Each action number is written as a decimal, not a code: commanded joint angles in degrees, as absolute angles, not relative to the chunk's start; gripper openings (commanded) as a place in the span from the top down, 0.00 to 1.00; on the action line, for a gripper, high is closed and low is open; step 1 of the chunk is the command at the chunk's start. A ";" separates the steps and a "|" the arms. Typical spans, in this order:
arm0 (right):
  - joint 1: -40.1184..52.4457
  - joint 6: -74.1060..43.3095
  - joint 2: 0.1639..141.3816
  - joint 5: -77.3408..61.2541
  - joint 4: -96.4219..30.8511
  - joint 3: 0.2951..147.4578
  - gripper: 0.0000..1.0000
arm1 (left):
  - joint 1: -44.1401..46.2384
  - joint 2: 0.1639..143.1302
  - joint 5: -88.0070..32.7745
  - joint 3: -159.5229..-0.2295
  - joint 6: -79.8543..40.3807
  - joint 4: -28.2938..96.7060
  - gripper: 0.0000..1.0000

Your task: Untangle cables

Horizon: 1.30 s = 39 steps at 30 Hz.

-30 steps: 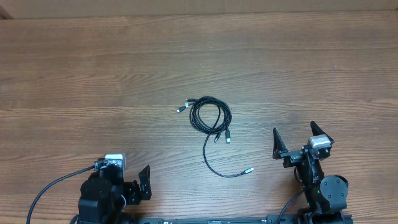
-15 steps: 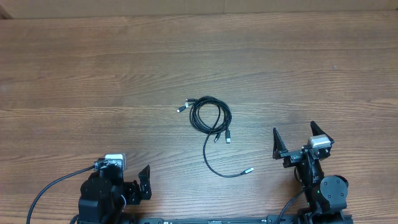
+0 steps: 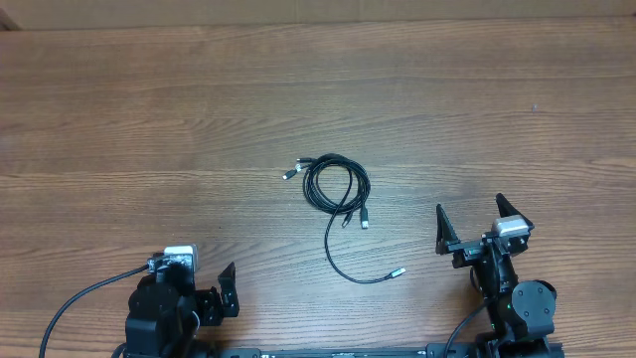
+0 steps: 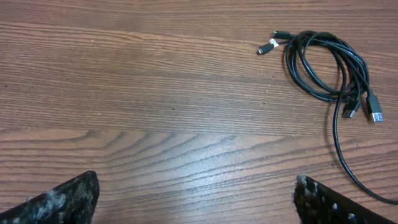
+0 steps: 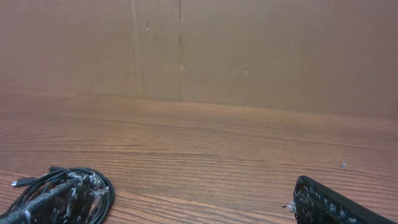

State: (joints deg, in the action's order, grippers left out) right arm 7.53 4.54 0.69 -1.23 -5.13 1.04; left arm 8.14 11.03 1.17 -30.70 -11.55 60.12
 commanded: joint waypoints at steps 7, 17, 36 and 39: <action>7.42 4.58 0.38 -1.13 -4.78 0.45 0.00 | 7.90 11.22 -5.74 -31.51 -14.31 52.05 0.01; 7.42 4.58 0.38 -1.13 -4.78 0.45 0.00 | 7.90 11.22 -16.56 -31.51 -21.30 46.72 0.00; 7.42 4.25 0.38 -2.42 -4.71 0.45 0.00 | 7.90 19.40 -23.68 -44.56 -15.11 48.34 0.00; 7.42 -2.48 0.38 -5.54 -4.34 0.45 0.00 | 7.90 28.14 -24.29 -55.51 -10.46 56.05 0.00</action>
State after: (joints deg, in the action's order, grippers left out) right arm 7.53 2.68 0.69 -2.85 -4.86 1.04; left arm 8.14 22.96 -21.89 -48.25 -16.12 54.35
